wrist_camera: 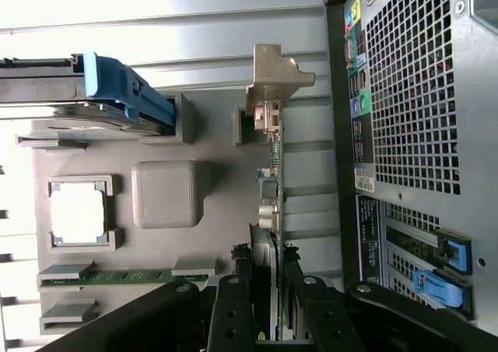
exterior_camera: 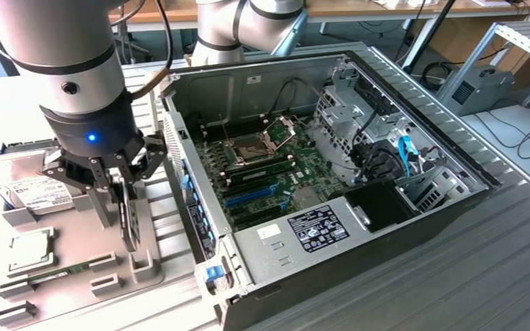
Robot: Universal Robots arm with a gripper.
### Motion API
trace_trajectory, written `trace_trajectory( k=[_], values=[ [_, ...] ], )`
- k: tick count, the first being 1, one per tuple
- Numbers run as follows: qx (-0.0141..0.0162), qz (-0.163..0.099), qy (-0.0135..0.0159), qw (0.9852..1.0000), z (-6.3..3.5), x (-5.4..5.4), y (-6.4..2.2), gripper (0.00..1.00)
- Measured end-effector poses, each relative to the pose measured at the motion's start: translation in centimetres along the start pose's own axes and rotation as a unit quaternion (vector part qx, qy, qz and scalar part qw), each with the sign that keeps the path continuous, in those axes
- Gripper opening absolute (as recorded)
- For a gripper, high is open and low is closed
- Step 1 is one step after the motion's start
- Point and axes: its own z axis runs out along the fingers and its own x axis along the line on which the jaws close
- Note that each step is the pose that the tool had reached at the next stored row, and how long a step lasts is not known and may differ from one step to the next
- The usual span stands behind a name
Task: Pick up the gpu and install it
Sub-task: 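Pick up the gpu and move the gpu toward the slot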
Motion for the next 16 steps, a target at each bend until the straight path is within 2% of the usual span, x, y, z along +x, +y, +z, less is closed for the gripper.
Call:
trace_trajectory(
  k=[16],
  values=[
    [0.0,0.0,0.0,1.0,-1.61,0.0,0.05,0.26]
  ],
)
